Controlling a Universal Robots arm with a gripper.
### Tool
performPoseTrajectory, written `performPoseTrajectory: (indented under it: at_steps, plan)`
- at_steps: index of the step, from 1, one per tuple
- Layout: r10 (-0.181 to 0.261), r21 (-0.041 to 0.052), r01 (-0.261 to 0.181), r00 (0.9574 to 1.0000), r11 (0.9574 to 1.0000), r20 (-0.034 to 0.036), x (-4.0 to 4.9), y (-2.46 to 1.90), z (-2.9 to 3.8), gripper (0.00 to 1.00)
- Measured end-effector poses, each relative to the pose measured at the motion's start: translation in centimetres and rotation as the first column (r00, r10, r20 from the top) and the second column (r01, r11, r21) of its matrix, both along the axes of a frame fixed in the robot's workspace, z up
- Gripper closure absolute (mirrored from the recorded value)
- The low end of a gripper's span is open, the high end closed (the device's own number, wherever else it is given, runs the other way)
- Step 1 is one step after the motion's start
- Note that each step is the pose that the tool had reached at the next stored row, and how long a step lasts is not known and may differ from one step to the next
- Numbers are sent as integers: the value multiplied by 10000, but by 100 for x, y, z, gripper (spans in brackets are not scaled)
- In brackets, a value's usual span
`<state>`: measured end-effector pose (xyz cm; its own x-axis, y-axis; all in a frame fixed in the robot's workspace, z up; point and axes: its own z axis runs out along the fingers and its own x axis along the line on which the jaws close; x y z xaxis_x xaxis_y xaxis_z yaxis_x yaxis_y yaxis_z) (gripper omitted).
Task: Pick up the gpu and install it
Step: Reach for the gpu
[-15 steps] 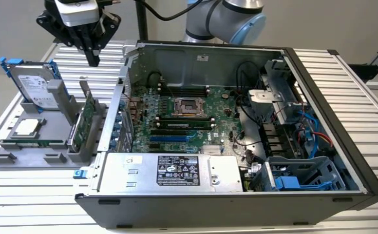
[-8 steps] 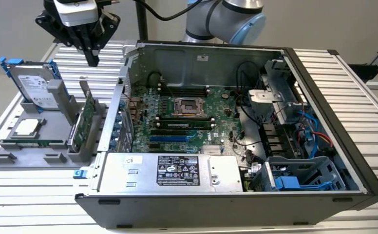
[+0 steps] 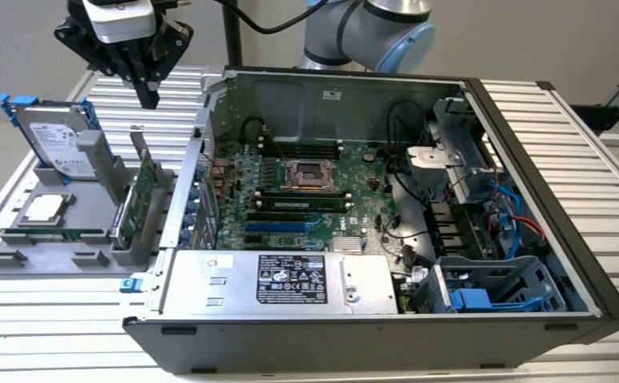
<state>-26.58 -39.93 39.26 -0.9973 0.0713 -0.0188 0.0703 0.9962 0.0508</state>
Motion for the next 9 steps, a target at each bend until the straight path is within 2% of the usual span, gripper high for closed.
performPoseTrajectory:
  at_steps: [9]
  plan:
    - [1, 0, -1, 10000, 10000, 0, -111, -3, 0, 100]
